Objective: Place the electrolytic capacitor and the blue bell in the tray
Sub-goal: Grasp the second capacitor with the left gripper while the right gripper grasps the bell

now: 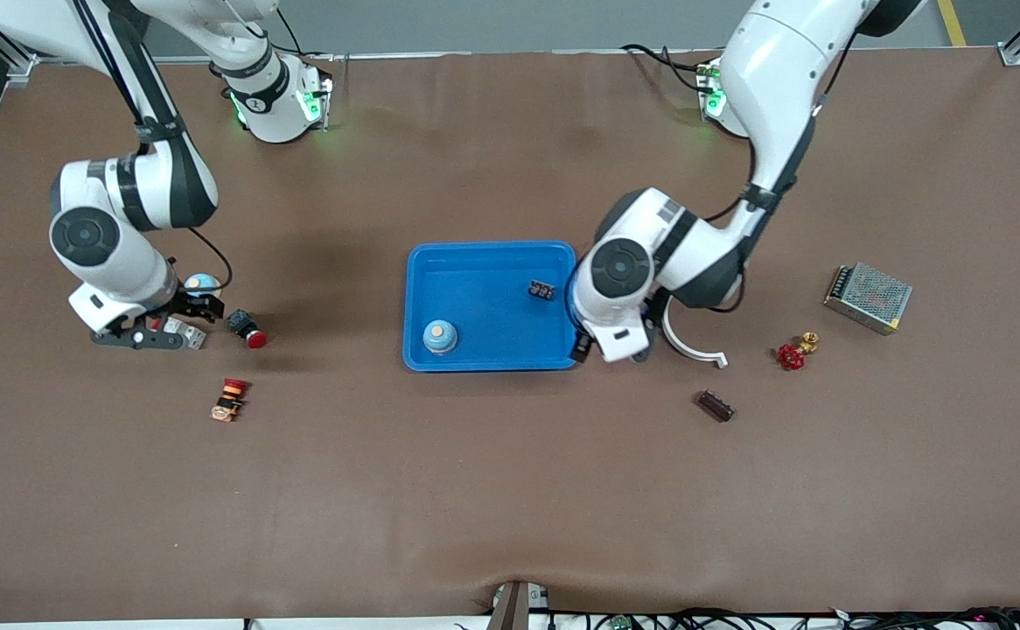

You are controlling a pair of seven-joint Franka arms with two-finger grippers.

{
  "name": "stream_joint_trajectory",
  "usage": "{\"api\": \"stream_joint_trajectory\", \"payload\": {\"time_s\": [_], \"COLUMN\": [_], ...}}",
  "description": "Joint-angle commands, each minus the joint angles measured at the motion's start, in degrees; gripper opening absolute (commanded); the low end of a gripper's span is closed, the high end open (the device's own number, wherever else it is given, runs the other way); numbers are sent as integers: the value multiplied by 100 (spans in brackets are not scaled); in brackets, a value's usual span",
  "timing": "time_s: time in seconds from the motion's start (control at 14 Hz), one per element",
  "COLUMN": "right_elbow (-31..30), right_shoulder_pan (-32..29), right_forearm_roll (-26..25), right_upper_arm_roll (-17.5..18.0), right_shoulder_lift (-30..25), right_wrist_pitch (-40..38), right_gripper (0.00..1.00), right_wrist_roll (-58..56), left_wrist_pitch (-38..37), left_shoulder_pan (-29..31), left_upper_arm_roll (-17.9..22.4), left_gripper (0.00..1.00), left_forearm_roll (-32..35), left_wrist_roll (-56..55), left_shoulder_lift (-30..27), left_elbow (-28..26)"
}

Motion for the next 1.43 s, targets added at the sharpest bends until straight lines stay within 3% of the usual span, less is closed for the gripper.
{"api": "stream_joint_trajectory", "payload": {"time_s": [0.0,0.36,0.64,0.79,1.14,1.36], "right_elbow": [-910,-1816,-2116,-2187,-2187,-2187], "right_shoulder_pan": [-390,-1023,-1269,-1383,-1516,-1507], "right_forearm_roll": [240,267,267,267,267,267], "right_upper_arm_roll": [115,89,89,89,89,98], "right_shoulder_lift": [-572,-617,-521,-284,401,446], "right_wrist_pitch": [692,2027,2450,2794,3620,3648], "right_gripper": [100,100,100,100,100,100], "right_wrist_roll": [-115,-659,-730,-730,-730,-730], "left_wrist_pitch": [-175,-132,315,632,1064,1292], "left_shoulder_pan": [447,1150,1731,1941,2022,2013], "left_upper_arm_roll": [-27,-27,-27,-35,-35,-35], "left_gripper": [100,100,100,94,90,86], "left_forearm_roll": [163,505,514,593,567,523], "left_wrist_roll": [510,1203,2215,2409,2419,2419], "left_shoulder_lift": [-57,5,259,425,602,707], "left_elbow": [-20,-55,-73,-64,-55,-73]}}
